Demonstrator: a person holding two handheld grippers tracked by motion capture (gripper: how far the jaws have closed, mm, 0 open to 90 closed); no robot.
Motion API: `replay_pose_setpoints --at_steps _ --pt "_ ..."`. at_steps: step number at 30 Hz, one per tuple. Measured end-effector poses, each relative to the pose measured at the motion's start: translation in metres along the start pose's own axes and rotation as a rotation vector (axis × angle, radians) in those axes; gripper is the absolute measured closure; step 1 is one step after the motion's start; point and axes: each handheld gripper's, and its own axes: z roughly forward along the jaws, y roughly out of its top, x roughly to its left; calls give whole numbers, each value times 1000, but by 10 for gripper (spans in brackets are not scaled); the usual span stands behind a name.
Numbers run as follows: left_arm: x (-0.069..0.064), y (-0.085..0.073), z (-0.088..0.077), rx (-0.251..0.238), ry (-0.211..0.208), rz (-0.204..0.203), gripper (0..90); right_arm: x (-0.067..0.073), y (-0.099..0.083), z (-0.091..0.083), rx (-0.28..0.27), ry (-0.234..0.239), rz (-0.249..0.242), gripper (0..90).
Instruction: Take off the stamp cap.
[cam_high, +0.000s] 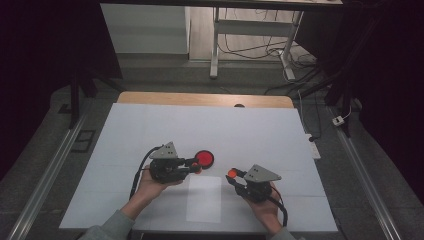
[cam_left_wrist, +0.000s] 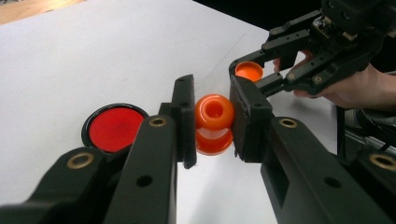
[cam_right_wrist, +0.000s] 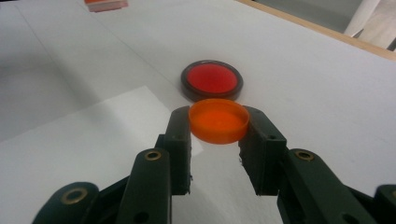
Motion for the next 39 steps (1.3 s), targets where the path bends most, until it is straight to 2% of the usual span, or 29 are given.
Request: replay_pose_setpoints --at_steps 10,12,17,39 --pt "1 -1 1 14 8 5 719 -11 -8 -12 1 -30 3 647" --pt "1 -1 1 15 8 5 719 -13 -9 -16 16 -43 -1 647" --pt "1 -1 1 19 8 3 718 -22 -14 -25 8 -49 27 646" --pt "4 -2 0 20 15 0 718 -40 -28 -53 30 -91 45 646"
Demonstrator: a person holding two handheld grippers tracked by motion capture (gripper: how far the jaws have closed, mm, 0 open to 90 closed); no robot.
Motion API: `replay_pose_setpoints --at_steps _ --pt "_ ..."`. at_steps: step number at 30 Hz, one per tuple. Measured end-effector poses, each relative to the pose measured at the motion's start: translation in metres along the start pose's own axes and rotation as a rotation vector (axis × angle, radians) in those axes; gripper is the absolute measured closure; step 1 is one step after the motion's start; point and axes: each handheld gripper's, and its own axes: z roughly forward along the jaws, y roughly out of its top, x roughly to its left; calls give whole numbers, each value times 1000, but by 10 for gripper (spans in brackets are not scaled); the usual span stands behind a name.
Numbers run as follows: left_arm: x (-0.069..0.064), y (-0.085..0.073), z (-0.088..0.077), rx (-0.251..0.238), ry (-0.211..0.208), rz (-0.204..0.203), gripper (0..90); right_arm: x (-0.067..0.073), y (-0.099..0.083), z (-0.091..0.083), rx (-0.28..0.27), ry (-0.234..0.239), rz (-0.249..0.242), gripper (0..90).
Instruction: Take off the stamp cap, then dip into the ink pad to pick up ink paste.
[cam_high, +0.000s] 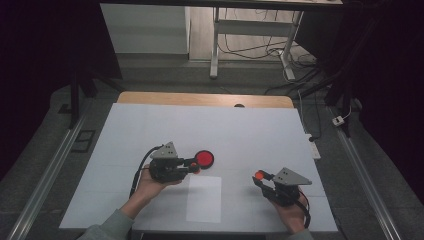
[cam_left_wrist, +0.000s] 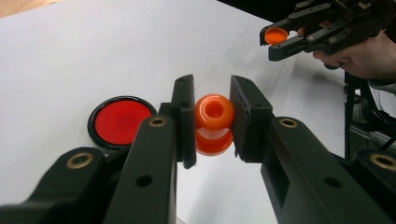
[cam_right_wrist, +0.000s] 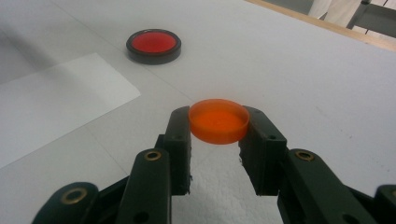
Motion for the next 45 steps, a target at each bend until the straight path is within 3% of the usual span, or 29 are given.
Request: replay_pose_setpoints --at_steps 13,26,45 --pt "7 -2 -2 -17 22 -4 717 -12 -9 -10 7 -38 23 646" --pt "7 -1 0 -41 78 14 717 -11 -8 -12 2 -47 9 645" --pt "16 0 10 -39 100 -8 717 -12 -8 -13 0 -50 11 645"
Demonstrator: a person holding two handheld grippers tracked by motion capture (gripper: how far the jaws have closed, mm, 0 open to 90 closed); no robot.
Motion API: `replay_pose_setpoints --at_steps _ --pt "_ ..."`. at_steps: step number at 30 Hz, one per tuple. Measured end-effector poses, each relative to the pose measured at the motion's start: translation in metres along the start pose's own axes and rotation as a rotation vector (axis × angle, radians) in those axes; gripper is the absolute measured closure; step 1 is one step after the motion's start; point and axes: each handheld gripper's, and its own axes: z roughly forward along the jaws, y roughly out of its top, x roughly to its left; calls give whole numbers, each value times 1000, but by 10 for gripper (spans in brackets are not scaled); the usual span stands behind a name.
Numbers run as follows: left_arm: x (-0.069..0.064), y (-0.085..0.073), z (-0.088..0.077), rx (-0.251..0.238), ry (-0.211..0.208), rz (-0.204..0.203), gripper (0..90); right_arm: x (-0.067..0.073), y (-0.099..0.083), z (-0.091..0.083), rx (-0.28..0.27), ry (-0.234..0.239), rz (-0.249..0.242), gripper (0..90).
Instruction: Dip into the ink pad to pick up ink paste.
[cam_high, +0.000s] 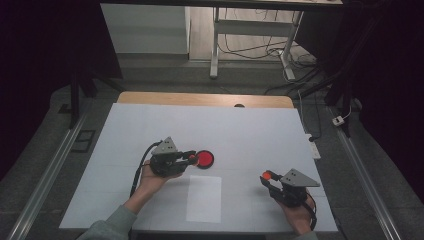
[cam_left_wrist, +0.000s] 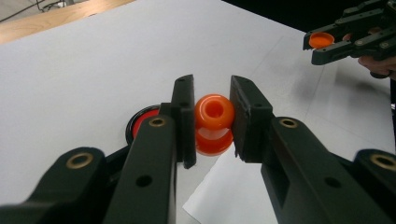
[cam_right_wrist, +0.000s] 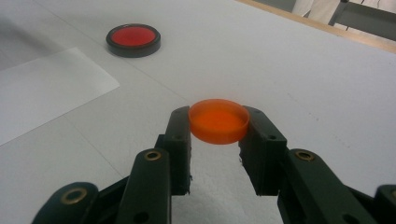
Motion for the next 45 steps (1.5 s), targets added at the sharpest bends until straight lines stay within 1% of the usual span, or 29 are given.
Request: replay_pose_setpoints --at_steps 9,15,21,29,35,38,39,41,45 --pt "5 3 15 13 -2 -3 717 1 0 0 -3 -3 0 645" --pt "9 5 24 16 8 -6 717 1 -1 -1 2 -5 0 645" --pt "14 7 32 37 14 -3 717 0 -2 -2 8 -7 -2 645" --pt "24 6 50 66 10 -23 717 0 -3 -2 7 -8 -3 645" --pt "28 4 64 81 8 -25 717 -1 -4 -2 8 -6 0 645" --pt "30 3 67 97 15 -14 717 0 -4 -1 15 -6 0 645" --pt "30 3 68 96 18 -15 717 -1 -4 0 17 -5 -7 645" --pt "31 2 69 98 19 -17 717 -1 -5 0 21 -6 -1 645" --pt "32 0 71 115 24 -11 717 0 -4 -1 18 -10 -5 645"
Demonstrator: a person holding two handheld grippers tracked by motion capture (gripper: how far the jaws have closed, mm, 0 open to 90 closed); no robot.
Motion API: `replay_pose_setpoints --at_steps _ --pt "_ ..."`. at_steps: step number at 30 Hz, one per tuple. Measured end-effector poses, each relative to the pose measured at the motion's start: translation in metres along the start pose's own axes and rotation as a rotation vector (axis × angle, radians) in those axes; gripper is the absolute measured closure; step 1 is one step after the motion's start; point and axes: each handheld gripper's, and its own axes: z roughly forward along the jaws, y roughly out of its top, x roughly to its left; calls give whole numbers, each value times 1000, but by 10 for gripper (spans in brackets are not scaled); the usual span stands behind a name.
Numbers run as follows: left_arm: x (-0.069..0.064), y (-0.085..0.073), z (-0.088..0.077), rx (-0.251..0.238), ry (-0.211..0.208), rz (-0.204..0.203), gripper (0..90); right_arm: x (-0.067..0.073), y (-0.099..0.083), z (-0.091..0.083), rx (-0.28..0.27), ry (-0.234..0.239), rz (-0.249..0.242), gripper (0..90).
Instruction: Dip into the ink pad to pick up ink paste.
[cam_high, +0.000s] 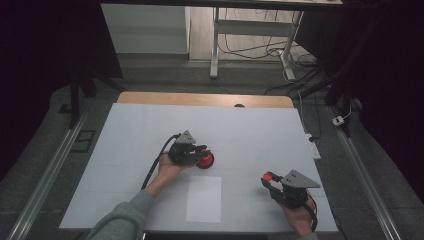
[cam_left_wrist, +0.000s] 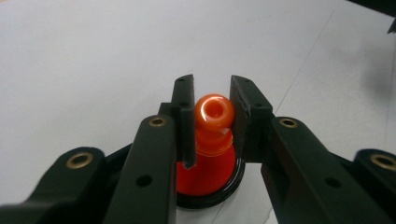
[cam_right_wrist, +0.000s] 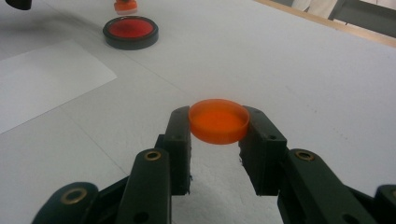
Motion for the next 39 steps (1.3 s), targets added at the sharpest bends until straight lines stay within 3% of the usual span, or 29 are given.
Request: replay_pose_setpoints --at_steps 28,32,39 --pt "2 -8 11 38 22 15 718 1 -1 0 4 7 -11 645" --pt "0 -9 11 42 32 39 720 1 -1 1 5 7 -13 645" --pt "-1 -11 10 40 38 46 722 1 -1 0 4 5 -10 645"
